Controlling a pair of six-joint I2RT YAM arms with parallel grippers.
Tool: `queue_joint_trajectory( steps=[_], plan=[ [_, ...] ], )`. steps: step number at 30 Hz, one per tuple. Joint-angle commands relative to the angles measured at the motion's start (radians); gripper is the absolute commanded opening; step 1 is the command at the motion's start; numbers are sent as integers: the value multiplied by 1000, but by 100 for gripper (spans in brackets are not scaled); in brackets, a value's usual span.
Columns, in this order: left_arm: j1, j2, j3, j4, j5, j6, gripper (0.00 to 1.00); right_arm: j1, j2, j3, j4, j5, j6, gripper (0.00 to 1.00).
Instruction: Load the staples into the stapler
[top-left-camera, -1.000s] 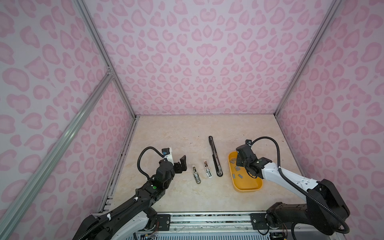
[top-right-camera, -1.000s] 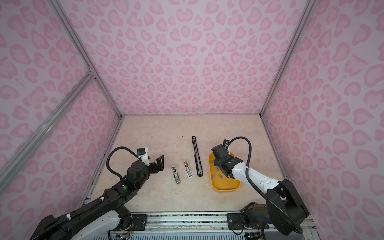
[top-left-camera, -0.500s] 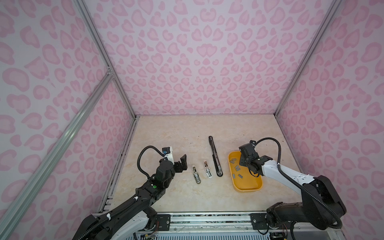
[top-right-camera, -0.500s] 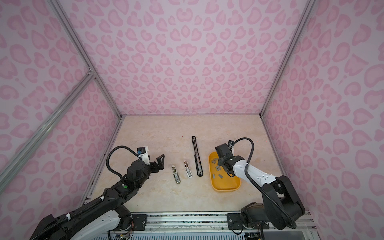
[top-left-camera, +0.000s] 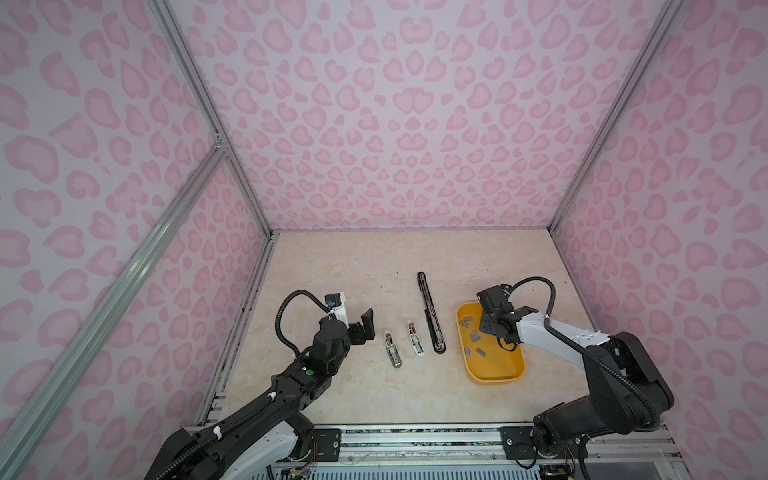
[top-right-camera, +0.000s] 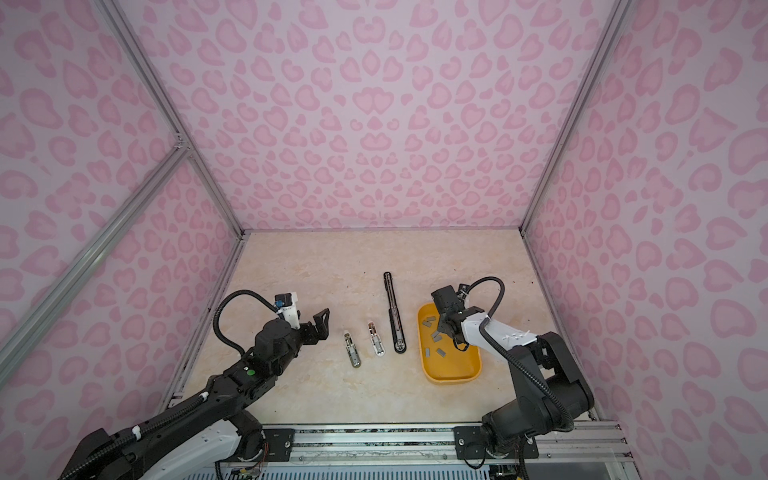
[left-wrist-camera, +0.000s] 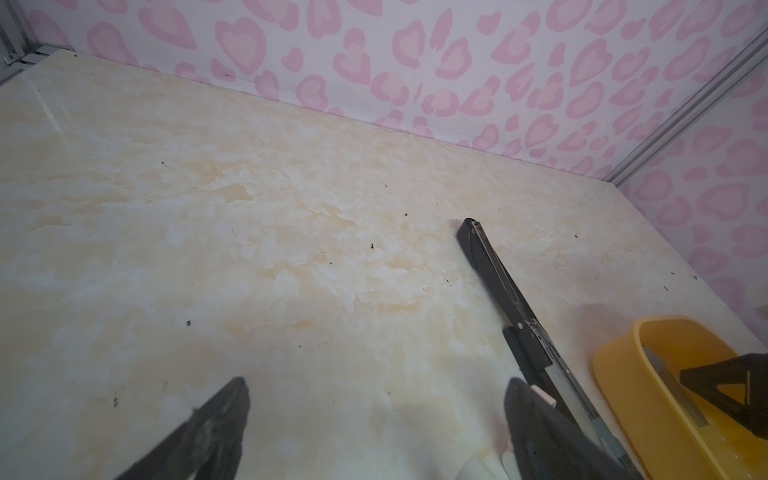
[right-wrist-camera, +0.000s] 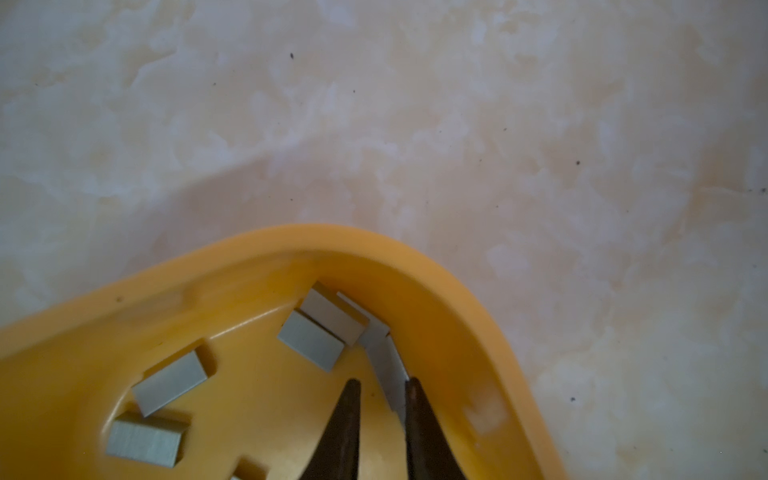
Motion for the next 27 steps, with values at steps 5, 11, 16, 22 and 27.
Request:
queue_joint_trajectory(
  steps=[5, 11, 16, 22, 27],
  plan=[
    [0, -9, 8, 13, 1, -3, 97, -26, 29, 2, 8, -39, -15, 33],
    [1, -9, 8, 13, 0, -4, 97, -49, 47, 2, 15, -71, -19, 34],
    [0, -10, 11, 14, 9, -6, 97, -68, 64, -7, 34, -134, -13, 34],
    [0, -15, 11, 8, 4, -7, 97, -68, 62, -20, 44, -169, 3, 23],
    [0, -24, 9, 8, -1, -9, 97, -68, 55, -27, 51, -187, 12, 21]
  ],
)
